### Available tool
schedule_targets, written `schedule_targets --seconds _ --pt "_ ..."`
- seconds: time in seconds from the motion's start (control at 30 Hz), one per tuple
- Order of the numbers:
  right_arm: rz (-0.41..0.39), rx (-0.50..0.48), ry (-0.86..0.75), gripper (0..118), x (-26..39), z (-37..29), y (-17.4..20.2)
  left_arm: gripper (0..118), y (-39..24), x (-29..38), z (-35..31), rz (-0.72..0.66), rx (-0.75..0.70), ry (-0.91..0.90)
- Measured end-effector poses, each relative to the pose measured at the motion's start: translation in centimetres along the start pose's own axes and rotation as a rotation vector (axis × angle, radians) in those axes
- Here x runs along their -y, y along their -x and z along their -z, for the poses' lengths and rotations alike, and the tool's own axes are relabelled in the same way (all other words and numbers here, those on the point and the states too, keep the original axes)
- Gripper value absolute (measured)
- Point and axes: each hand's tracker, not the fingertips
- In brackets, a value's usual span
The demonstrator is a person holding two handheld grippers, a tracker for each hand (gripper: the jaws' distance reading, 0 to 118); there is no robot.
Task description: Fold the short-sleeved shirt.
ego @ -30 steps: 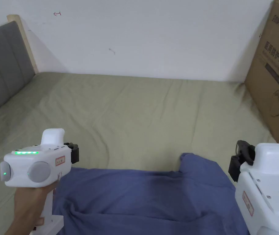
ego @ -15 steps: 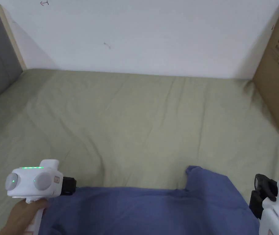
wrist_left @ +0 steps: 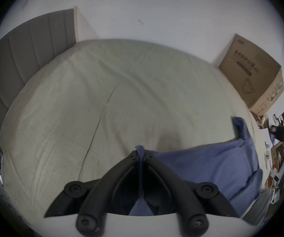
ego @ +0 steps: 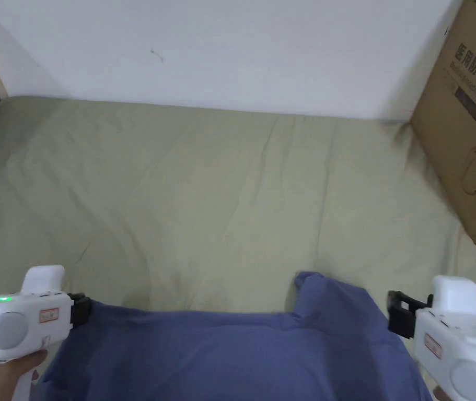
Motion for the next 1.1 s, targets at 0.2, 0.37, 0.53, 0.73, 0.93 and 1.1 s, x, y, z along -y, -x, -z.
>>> schedule_targets --seconds 0.2,0.37,0.53,0.73,0.93,1.1 --pt "0.005 -0.033 0.194 110 0.5 8.3 0.4 3 -1.1 -0.3 -3.1 0.032 0.012 -0.027" --pt "-0.051 -0.005 0.324 79 2.4 12.3 1.5 3 -1.3 0.0 -3.4 0.032 0.012 -0.022" --pt "-0.005 -0.053 0.279 0 2.3 10.4 1.6 3 -0.7 0.7 -3.1 0.019 0.002 -0.007" --pt "-0.013 -0.125 0.134 0 0.8 3.4 1.1 3 0.5 1.6 -4.0 -0.017 -0.004 -0.017" --pt "0.013 -0.197 -0.003 0 1.1 -7.1 -0.5 3 1.0 3.2 -8.1 -0.051 -0.006 -0.057" --pt "0.037 -0.226 -0.058 0 4.7 -14.2 -1.6 3 1.3 6.5 -12.4 -0.051 -0.012 -0.067"
